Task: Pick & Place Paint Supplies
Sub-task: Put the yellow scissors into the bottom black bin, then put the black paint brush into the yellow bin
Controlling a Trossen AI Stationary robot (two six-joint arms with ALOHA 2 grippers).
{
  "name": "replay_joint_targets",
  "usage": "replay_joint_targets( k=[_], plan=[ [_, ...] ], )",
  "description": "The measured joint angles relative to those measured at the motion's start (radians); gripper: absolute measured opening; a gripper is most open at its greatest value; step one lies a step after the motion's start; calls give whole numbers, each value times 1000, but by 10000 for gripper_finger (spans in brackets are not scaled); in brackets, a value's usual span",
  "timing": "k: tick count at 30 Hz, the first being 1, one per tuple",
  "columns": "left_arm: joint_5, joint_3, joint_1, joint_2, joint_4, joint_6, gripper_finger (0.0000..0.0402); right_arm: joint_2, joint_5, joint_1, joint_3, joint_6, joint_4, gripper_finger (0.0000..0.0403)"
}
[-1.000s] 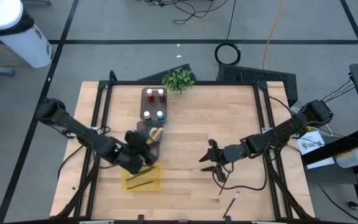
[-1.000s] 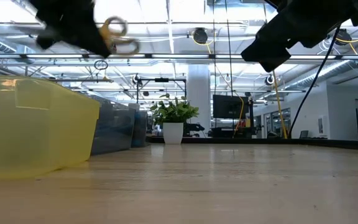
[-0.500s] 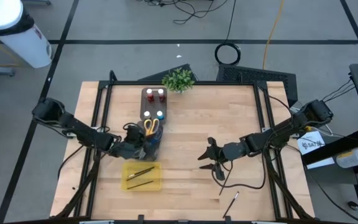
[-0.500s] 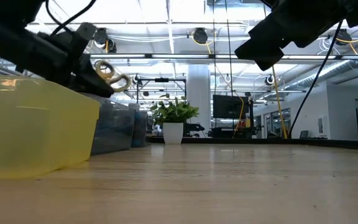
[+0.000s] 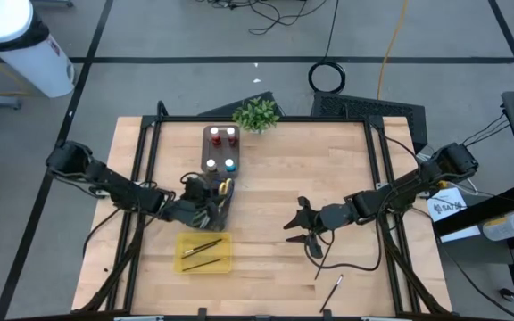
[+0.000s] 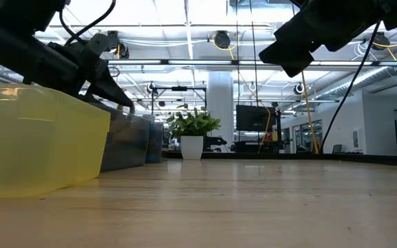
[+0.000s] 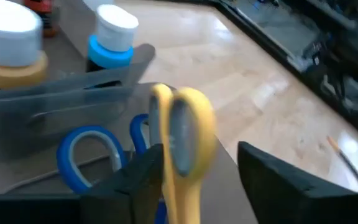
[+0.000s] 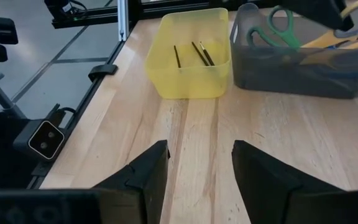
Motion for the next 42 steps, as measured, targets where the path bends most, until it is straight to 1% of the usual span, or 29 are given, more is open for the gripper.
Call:
replay_joint_targets(
  k=[4,7,9,12,15,16,17,20,21,22,23,24,26,28,30,32,33,34,36,37,40,42],
  plan=[
    [72,0,13,-30,15,76,250,0,0,0,0,0,12,164],
    [108,1,16,-78,26,111,265,0,0,0,0,0,26,164],
    [131,1,19,-118,22,136,269,0,-1,0,0,-2,37,164],
    [144,1,12,-198,26,219,270,0,0,-1,0,-25,83,164],
    [151,1,-12,-267,29,300,270,0,-6,-5,0,38,129,164],
    [151,1,-23,-282,38,323,270,0,-30,-5,0,54,130,164],
    [150,1,-36,-292,50,348,270,-1,-82,-6,0,65,128,164],
    [143,1,-80,-301,131,433,271,-8,-287,14,0,129,125,164],
    [142,1,-95,-301,158,464,271,-8,-341,34,0,144,123,164],
    [142,1,-108,-300,180,488,271,-8,-369,62,0,139,111,164],
    [141,1,-118,-296,202,505,271,-8,-371,102,0,107,95,164],
    [140,2,-126,-291,217,513,271,-8,-358,151,0,51,76,162],
    [124,2,-129,-287,219,515,271,-3,-297,259,0,-56,30,150],
    [115,2,-127,-287,220,511,271,11,-246,363,0,-106,-17,125],
    [114,2,-127,-287,223,511,271,20,-231,448,-1,-85,-62,85],
    [115,2,-123,-287,225,511,271,43,-193,518,0,-17,-66,32],
    [114,2,-119,-287,225,508,271,59,-158,549,0,11,-68,17],
    [114,2,-115,-287,225,499,271,78,-116,576,-2,36,-70,12],
    [114,2,-106,-287,224,477,271,126,-37,600,-2,80,-73,12],
    [115,2,-100,-287,224,472,271,148,-26,601,-2,100,-79,10],
    [115,2,-91,-287,224,464,271,225,-35,589,-2,169,-82,2],
    [116,2,-90,-287,225,464,271,274,-68,576,-2,206,-82,3]
  ],
)
